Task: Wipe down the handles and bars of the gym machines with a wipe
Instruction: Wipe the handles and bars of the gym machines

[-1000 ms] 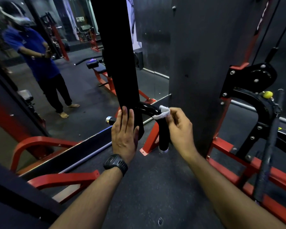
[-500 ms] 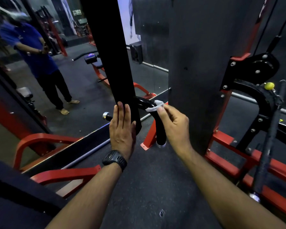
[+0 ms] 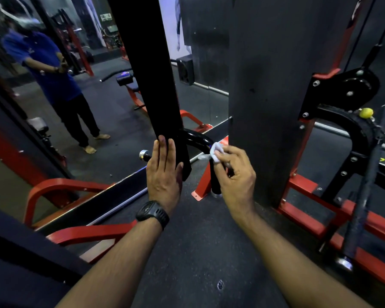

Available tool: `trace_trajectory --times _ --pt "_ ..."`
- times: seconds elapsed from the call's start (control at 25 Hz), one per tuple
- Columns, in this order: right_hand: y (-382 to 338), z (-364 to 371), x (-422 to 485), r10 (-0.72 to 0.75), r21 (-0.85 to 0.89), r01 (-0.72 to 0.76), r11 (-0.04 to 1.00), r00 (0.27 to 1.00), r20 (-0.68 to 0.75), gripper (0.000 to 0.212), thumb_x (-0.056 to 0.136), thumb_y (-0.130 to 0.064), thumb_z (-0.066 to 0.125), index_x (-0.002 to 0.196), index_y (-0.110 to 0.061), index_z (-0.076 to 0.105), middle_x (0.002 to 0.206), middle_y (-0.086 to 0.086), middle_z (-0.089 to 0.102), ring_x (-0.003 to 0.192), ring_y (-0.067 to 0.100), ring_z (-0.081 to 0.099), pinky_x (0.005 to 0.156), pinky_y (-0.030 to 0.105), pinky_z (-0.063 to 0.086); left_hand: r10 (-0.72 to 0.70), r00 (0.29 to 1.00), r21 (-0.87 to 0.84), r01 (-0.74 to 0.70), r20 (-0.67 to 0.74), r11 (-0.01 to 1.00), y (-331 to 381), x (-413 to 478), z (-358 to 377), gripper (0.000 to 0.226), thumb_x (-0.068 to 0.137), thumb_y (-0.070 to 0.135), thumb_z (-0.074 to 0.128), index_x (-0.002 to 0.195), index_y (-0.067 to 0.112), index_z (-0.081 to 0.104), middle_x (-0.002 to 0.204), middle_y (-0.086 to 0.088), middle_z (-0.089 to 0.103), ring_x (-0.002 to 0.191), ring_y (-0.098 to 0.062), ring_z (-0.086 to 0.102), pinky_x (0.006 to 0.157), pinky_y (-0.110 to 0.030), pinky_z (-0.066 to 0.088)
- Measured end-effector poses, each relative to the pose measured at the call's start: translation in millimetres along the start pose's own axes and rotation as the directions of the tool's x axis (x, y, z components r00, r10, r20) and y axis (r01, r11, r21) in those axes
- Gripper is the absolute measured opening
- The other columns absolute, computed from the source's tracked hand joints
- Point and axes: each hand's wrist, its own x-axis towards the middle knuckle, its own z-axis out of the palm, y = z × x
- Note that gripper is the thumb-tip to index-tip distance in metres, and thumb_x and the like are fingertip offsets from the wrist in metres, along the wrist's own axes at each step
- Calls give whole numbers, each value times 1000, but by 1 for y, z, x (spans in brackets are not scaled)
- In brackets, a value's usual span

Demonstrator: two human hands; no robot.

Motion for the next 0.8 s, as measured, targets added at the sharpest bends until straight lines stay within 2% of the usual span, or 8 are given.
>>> trace_trajectory --times 0.12,0.2,0.32,0.4,0.52,0.64,0.72,0.8 --pt "8 2 -15 73 -26 -74 997 997 -30 16 84 8 67 85 -8 65 102 -1 56 91 1 57 74 13 44 -11 1000 -10 11 17 1000 0 1 -3 66 97 27 45 153 8 16 158 -15 24 145 -28 23 118 -23 6" --pt "17 6 -23 74 -45 -77 996 995 -64 14 85 9 64 84 -5 62 102 0 55 93 11 58 77 17 45 -10 1000 -31 11 20 999 1 1 -2 67 97 27 46 154 9 14 162 -7 10 146 -28 19 118 -22 5" --pt "22 12 -37 162 -29 -166 986 981 -103 12 88 2 63 85 -10 62 102 -5 57 95 21 59 79 17 44 -14 1000 -65 16 25 998 4 -1 -3 75 98 28 43 156 19 -3 162 8 -13 147 -27 14 118 -20 3" --pt "20 15 -40 269 54 -264 963 951 -149 13 90 -1 63 85 -13 62 101 -7 58 96 14 60 78 16 44 -4 999 -76 7 35 997 2 -1 -3 75 98 30 42 156 22 -6 162 9 -15 148 -25 12 117 -20 4" --pt "21 14 -45 311 130 -293 947 938 -153 18 88 8 60 85 -9 64 103 5 60 100 -2 58 81 8 44 -12 999 -81 16 53 997 0 -2 -1 75 98 30 43 156 21 -5 162 9 -14 149 -25 12 116 -22 8" --pt "12 16 -57 392 171 -368 914 909 -142 43 90 8 59 80 -34 62 102 -2 61 98 -2 58 75 3 43 15 999 -71 -13 36 997 -3 -4 0 74 99 30 42 156 20 -4 163 7 -13 149 -21 8 118 -28 11" --pt "18 19 -52 436 219 -397 891 884 -171 48 90 8 57 79 -38 62 106 0 64 104 5 60 80 7 44 36 998 -52 -34 54 998 -6 -3 1 74 99 31 41 156 20 -5 163 6 -13 150 -18 4 120 -29 10" --pt "22 18 -48 462 201 -429 881 872 -164 44 91 7 57 86 -36 61 108 -7 67 105 4 62 84 11 45 49 997 -44 -46 65 998 -9 -4 2 74 99 31 42 156 19 -5 163 6 -13 150 -18 2 121 -28 6"
